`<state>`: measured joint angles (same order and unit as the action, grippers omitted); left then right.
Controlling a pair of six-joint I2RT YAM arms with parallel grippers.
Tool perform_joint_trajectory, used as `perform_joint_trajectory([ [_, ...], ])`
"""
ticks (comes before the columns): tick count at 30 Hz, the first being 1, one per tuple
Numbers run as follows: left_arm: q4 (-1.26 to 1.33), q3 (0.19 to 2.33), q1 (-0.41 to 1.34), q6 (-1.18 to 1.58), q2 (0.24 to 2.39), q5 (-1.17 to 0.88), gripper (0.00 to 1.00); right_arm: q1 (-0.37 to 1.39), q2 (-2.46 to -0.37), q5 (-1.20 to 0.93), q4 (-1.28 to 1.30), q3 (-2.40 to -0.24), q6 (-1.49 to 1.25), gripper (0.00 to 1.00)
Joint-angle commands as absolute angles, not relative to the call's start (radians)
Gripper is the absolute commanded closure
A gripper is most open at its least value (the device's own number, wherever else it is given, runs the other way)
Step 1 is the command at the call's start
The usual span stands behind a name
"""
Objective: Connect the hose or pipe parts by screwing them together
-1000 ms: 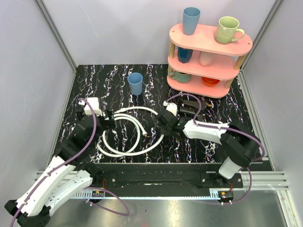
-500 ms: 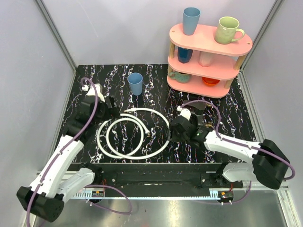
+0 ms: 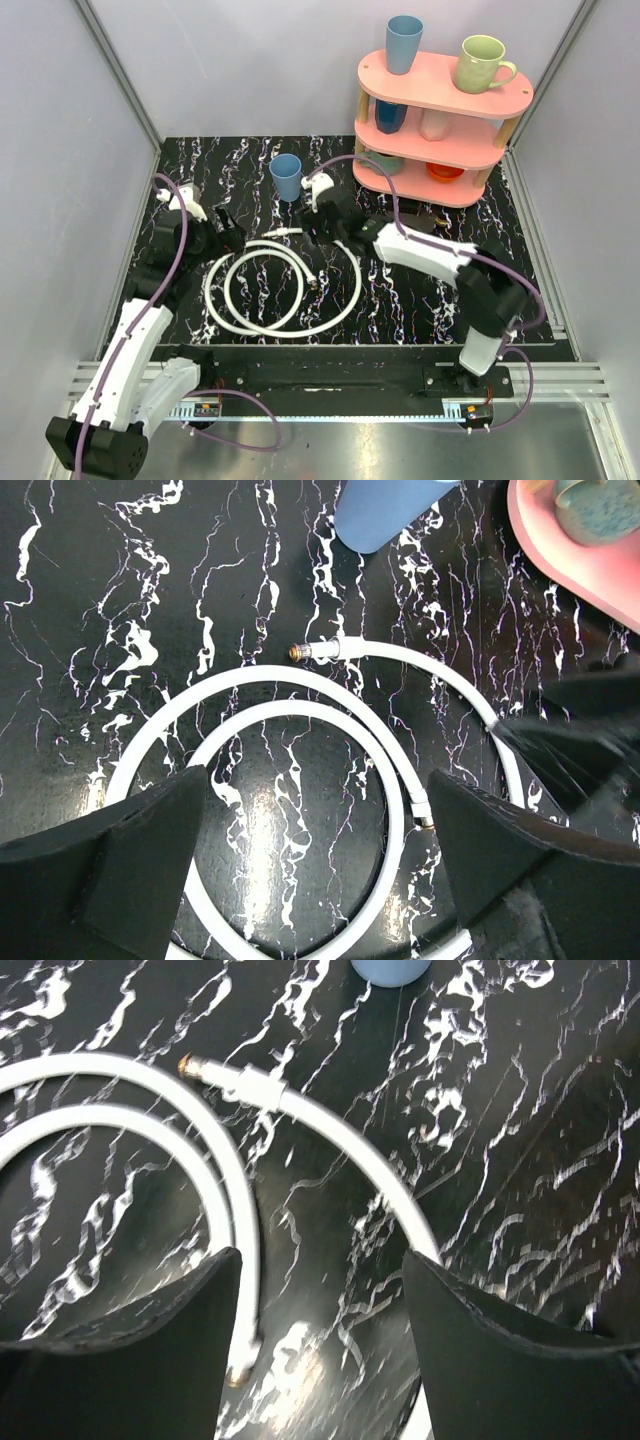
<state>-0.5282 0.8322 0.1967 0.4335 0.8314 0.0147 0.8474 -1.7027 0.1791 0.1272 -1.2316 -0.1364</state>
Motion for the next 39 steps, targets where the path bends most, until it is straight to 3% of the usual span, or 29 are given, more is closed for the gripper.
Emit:
perform_joint_trajectory([
  [1, -0.479, 0.821, 0.190, 0.449, 0.747, 0.058, 0.03, 0.737, -1.870, 0.013, 0.123, -1.362, -0.047, 0.27],
  [6, -0.471, 0.807, 0.192, 0.445, 0.715, 0.080, 0.02, 0.683, -2.025, -0.058, 0.190, -1.479, -0.060, 0.28],
  [15, -0.474, 0.815, 0.192, 0.449, 0.732, 0.054, 0.03, 0.681, -2.078, -0.006, 0.253, -1.465, -0.021, 0.34],
  [17, -0.472, 0.811, 0.192, 0.449, 0.732, 0.054, 0.03, 0.683, -2.082, -0.006, 0.259, -1.453, -0.023, 0.39],
  [19, -0.471, 0.810, 0.192, 0.448, 0.730, 0.046, 0.03, 0.683, -2.085, -0.006, 0.258, -1.447, -0.023, 0.47],
  [27, -0.494, 0.818, 0.190, 0.488, 0.755, 0.006, 0.05, 0.684, -1.970, -0.006, 0.223, -1.398, -0.017, 0.98],
  [39, -0.404, 0.870, 0.190, 0.728, 0.923, -0.132, 0.05, 0.747, -1.643, 0.060, 0.221, -1.333, 0.024, 1.00],
])
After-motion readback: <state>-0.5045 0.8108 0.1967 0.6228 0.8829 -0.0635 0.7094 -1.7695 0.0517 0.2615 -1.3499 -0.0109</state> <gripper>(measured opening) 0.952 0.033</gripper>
